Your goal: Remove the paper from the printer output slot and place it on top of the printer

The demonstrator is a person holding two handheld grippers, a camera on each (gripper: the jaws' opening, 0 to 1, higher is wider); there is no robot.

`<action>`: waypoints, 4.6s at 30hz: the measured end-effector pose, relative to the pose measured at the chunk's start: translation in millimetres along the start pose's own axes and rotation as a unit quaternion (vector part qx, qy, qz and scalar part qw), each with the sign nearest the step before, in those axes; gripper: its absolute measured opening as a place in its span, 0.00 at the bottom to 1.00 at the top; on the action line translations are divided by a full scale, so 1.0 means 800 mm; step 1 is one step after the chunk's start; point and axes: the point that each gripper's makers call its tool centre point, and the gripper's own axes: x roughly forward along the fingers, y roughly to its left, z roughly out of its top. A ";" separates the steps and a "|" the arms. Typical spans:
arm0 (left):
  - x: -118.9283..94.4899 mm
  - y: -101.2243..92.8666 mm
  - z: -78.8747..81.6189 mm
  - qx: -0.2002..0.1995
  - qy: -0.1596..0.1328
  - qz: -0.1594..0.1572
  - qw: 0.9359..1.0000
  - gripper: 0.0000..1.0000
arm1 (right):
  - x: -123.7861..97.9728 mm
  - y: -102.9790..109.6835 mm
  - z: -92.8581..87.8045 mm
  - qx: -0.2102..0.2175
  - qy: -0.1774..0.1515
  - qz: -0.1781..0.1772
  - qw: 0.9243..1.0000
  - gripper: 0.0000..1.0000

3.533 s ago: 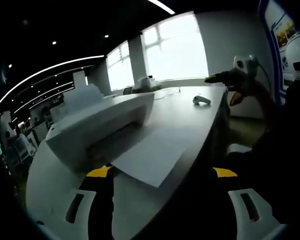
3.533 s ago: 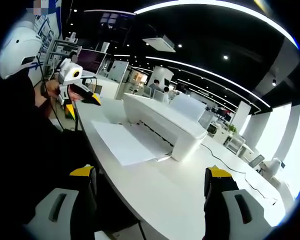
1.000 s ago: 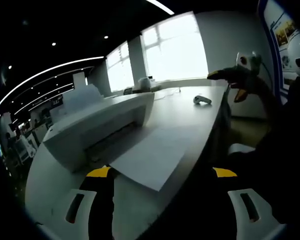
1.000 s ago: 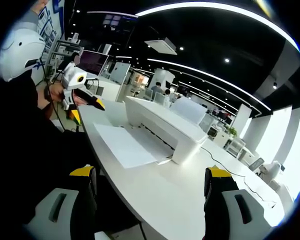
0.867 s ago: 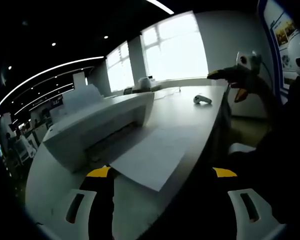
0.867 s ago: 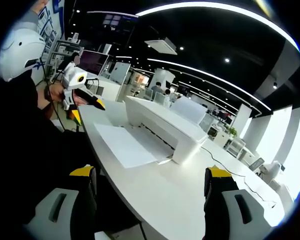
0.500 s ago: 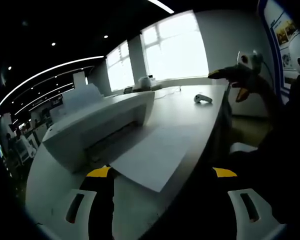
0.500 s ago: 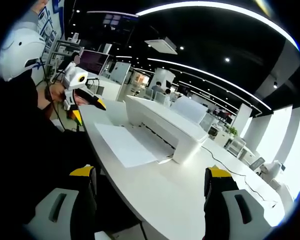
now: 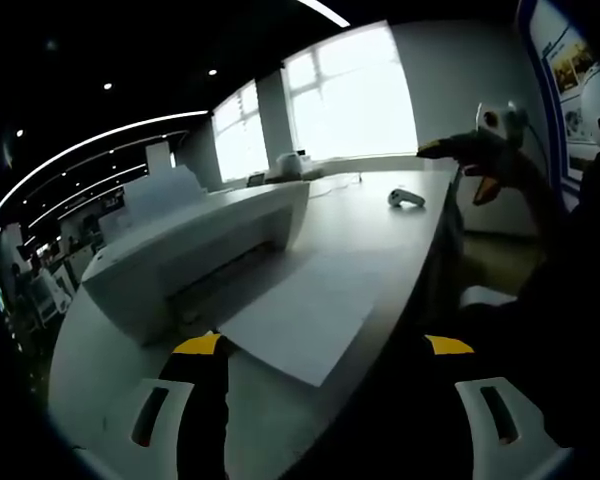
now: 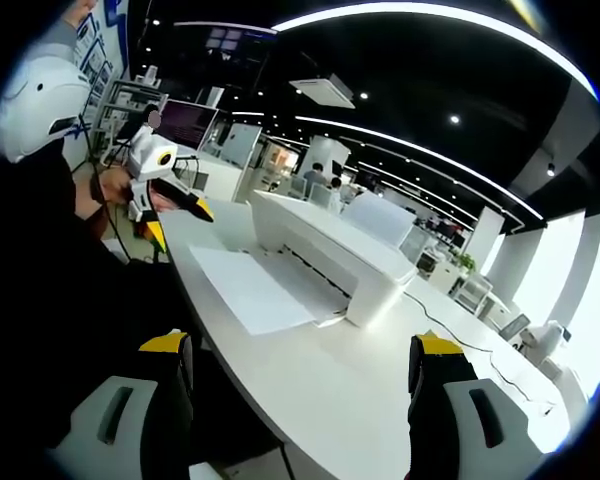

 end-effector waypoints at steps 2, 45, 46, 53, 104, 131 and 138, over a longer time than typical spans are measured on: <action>0.000 0.000 -0.001 0.000 0.001 0.000 1.000 0.81 | 0.000 0.000 0.000 0.000 0.000 0.000 1.000 0.84; 0.009 0.003 -0.003 0.001 0.003 0.002 1.000 0.80 | 0.000 0.000 0.001 -0.001 -0.001 0.000 1.000 0.84; 0.010 0.003 -0.003 0.001 0.004 0.001 1.000 0.80 | 0.000 0.000 0.001 -0.001 0.000 0.000 1.000 0.84; 0.014 0.003 -0.007 0.006 0.010 0.003 1.000 0.80 | 0.001 0.002 0.000 -0.001 0.000 0.001 1.000 0.84; 0.024 -0.002 -0.008 -0.001 0.007 -0.009 1.000 0.79 | 0.002 0.002 0.002 -0.002 0.000 0.002 1.000 0.84; 0.028 -0.003 -0.008 0.000 0.008 -0.009 1.000 0.79 | 0.002 0.003 0.000 -0.002 0.002 0.002 1.000 0.84; 0.028 -0.004 -0.008 0.000 0.008 -0.010 1.000 0.79 | 0.001 0.002 0.000 -0.002 0.002 0.001 1.000 0.84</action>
